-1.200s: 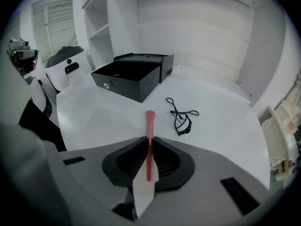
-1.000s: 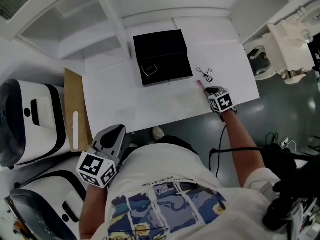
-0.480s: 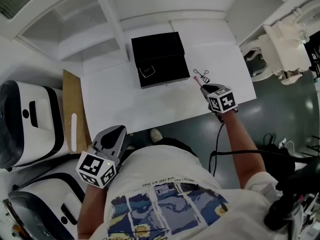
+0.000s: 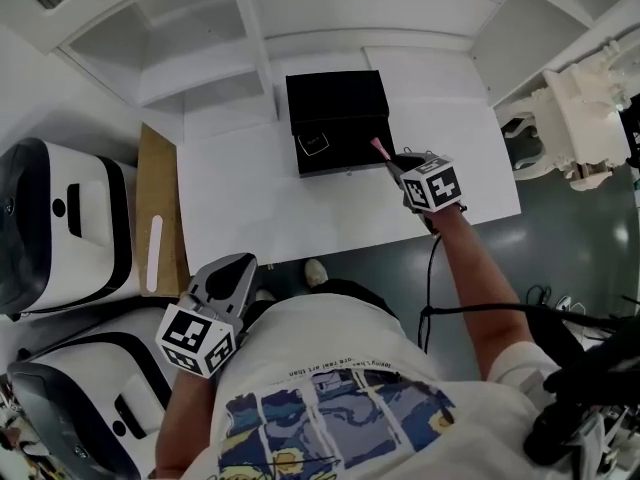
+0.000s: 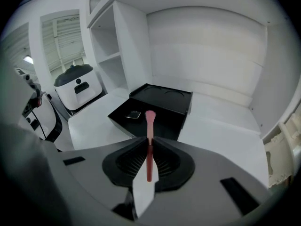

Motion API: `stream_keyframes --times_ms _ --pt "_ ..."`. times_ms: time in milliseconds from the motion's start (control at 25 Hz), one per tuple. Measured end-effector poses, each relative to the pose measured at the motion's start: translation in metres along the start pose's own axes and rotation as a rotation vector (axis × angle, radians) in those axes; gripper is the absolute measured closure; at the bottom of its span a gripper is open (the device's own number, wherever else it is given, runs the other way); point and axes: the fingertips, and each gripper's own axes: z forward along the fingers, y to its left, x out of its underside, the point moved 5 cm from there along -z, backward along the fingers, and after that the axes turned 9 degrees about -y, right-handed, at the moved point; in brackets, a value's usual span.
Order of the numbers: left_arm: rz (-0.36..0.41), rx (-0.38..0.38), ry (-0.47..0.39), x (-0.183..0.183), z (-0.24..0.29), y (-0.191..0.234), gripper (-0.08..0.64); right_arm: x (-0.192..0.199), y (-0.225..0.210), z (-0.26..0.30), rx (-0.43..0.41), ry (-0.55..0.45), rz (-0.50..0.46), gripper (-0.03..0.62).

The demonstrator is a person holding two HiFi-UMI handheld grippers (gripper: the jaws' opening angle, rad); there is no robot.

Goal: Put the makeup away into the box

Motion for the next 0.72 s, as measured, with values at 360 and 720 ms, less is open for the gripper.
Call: stream_keyframes --times_ms 360,720 --pt "-0.036 -0.107 -0.012 0.006 -0.024 0.012 0.546 -0.032 0.008 0.068 -0.018 0.092 -0.072 0.529" --pt "-0.077 -0.188 -0.022 0.011 -0.038 0.024 0.546 -0.027 0.003 0.12 0.005 0.18 -0.05 0.529"
